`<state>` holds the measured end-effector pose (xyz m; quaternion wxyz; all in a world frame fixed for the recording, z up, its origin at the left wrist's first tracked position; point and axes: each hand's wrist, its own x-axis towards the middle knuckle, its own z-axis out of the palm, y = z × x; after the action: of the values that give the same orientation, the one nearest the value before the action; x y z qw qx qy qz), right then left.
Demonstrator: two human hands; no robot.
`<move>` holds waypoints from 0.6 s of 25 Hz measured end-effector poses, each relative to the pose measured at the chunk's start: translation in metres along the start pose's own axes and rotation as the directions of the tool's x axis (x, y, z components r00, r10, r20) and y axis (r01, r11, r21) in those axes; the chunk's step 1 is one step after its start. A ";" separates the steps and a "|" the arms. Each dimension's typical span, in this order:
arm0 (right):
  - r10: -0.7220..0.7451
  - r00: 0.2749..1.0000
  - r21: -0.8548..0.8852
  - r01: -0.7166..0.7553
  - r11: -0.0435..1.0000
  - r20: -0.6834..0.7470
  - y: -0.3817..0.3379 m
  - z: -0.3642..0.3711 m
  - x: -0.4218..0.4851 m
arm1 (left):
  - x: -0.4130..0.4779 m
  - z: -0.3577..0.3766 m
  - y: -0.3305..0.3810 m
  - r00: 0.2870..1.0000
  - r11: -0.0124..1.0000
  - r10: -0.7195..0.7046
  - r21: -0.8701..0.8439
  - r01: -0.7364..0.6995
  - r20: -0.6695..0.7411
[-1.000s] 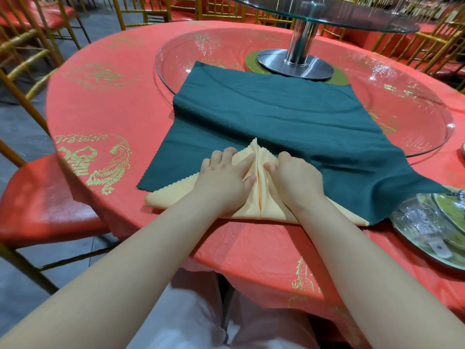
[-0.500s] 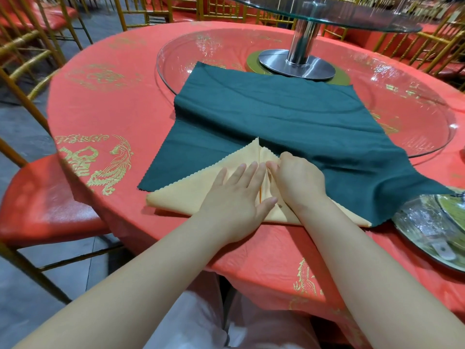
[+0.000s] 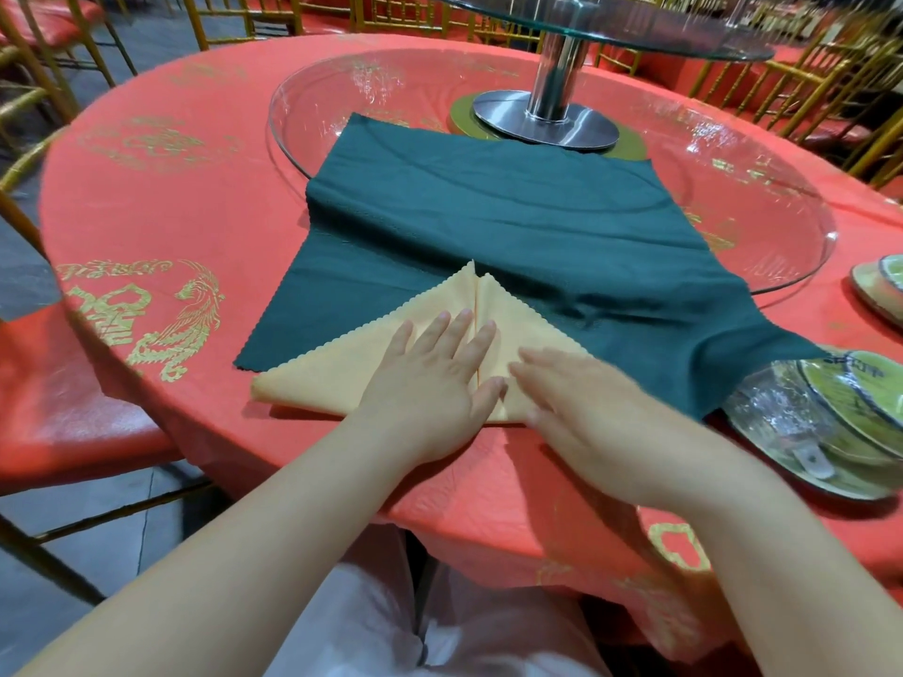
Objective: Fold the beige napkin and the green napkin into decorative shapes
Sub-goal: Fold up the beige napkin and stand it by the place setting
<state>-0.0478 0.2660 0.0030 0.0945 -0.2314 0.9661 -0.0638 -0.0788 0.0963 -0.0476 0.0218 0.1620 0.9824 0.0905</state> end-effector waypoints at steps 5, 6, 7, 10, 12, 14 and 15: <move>0.037 0.998 0.014 -0.038 0.999 0.047 0.002 0.032 -0.014 | 0.000 -0.002 0.002 0.999 0.999 -0.001 0.042 0.000 0.033; 0.055 0.997 0.024 -0.057 0.998 0.050 0.008 0.032 -0.015 | 0.000 -0.003 0.002 0.999 0.999 0.001 0.048 -0.003 0.042; 0.069 0.996 0.034 -0.071 0.997 0.053 0.014 0.032 -0.017 | 0.000 -0.004 0.002 0.999 0.999 0.002 0.054 -0.005 0.051; 0.080 0.996 0.028 -0.082 0.996 0.046 0.034 0.032 -0.025 | 0.000 -0.006 0.002 0.997 0.999 0.005 0.051 -0.009 0.072; 0.101 0.994 0.025 -0.102 0.994 0.042 0.047 0.032 -0.031 | 0.000 -0.006 0.001 0.997 0.999 0.006 0.044 -0.009 0.072; 0.136 0.989 0.014 -0.137 0.990 0.049 0.057 0.030 -0.037 | 0.001 -0.006 0.001 0.997 0.999 0.006 0.037 -0.009 0.077; 0.153 0.986 -0.004 -0.153 0.988 0.058 0.060 0.027 -0.040 | 0.001 -0.006 0.000 0.997 0.999 0.003 0.033 -0.006 0.080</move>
<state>-0.0330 0.3349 -0.0274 0.1274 -0.1581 0.9779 -0.0498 -0.0803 0.0959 -0.0413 0.0581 0.1681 0.9817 0.0678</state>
